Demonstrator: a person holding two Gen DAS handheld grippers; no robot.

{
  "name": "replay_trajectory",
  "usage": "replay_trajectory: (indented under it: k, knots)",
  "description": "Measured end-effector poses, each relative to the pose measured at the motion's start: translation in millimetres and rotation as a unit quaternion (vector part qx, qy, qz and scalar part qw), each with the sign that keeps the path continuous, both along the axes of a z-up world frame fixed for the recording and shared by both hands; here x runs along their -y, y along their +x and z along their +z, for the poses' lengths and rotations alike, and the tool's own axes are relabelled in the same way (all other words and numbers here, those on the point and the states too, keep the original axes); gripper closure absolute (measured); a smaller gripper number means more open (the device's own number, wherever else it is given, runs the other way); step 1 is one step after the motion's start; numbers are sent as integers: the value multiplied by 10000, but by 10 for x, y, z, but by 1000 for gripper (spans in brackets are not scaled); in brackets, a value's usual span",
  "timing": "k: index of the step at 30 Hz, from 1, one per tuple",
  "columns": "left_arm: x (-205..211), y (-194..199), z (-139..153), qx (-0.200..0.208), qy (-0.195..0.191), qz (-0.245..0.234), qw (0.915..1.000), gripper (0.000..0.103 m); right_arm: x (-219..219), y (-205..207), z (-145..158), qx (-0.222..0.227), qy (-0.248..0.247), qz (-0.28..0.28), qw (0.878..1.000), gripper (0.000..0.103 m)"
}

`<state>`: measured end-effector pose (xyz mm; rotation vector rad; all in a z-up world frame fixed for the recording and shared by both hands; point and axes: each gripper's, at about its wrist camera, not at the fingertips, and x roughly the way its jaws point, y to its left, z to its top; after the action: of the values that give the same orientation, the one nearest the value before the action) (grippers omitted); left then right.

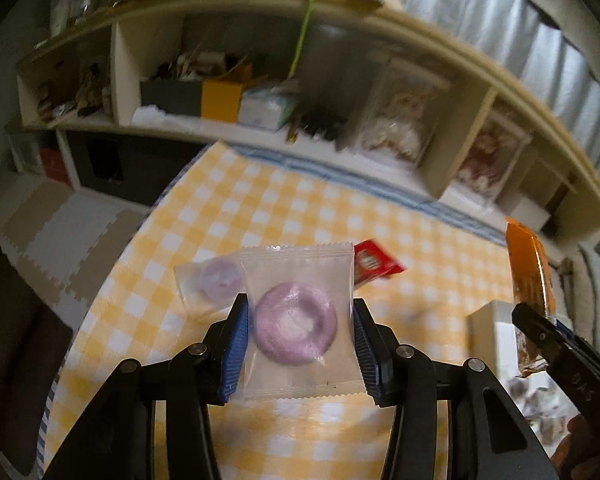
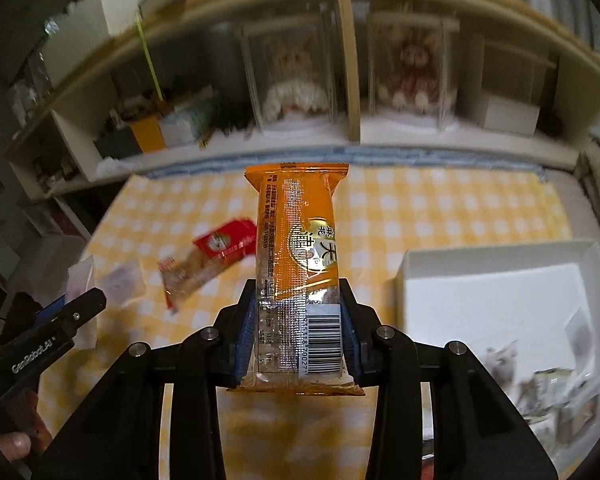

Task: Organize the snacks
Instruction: 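Carry both held snacks over the tray and release them inside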

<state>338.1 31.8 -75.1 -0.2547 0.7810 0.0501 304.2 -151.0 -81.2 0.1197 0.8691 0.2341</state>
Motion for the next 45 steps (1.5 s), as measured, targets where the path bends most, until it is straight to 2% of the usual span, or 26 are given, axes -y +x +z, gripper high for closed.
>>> replay_trajectory:
  k: [11,17,22,25,30,35,45]
  knots:
    - [260,-508,553,650,-209,-823,9943,56,496,-447,613,579,-1,63,9983,65]
    - [431,-719,736,935,-251,-1312,9866,56,788,-609,727,723,-3,-19,9974,65]
    - [627,-766,740,952,-105,-1622,9821,56,1074,-687,729,769,59,-120,9969,65]
    - [818,-680,721,900,-49,-1790,9797,56,1262,-689,680,744,124,-174,9970,65]
    - [1241,-418,605,719,50,-2156,9738,55,1616,-601,518,629,-58,-328,9975,65]
    - [1663,-17,342,253,-182,-2515,9674,55,1995,-410,235,417,-66,-483,9979,65]
    - [2253,817,-203,-525,-148,-2929,9546,55,2390,-65,-375,69,-314,-388,9987,65]
